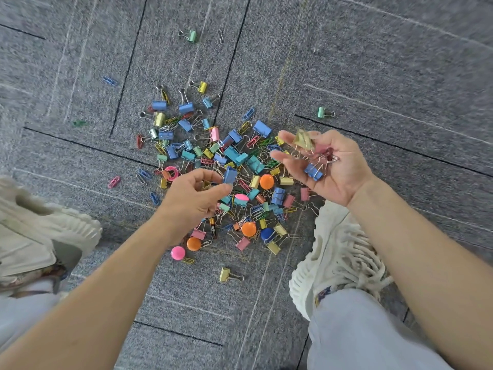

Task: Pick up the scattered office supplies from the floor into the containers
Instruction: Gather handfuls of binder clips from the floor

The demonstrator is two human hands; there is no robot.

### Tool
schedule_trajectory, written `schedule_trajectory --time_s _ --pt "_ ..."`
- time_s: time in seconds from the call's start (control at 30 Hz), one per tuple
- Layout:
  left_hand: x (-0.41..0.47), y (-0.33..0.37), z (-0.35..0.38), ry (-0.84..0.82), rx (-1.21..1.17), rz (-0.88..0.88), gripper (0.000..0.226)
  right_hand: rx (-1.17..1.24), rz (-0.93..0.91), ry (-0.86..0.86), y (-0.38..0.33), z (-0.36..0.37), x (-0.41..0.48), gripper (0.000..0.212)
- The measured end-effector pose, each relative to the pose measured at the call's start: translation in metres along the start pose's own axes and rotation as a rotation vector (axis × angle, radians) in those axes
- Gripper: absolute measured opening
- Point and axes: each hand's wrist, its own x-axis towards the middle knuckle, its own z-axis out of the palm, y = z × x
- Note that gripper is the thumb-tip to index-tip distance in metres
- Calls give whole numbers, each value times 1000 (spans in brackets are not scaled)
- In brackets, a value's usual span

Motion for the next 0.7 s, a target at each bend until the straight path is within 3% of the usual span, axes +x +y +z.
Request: schedule_trajectory --time_s 0.27,0.37,0.4,0.57,0.7 --pt "-4 1 7 -113 -43 -47 21 -68 14 -1 0 -3 4 22" --pt "-2 0 12 -131 -54 -80 24 -203 29 12 2 -3 8 11" --pt "-1 1 13 -120 -16 -76 26 -295 28 41 3 -1 10 4" --pt "-1 5 13 -56 -49 -73 46 -1004 -137 282 13 15 26 16" --pt "3 6 11 -69 -144 -95 53 -1623 -217 305 24 30 43 31"
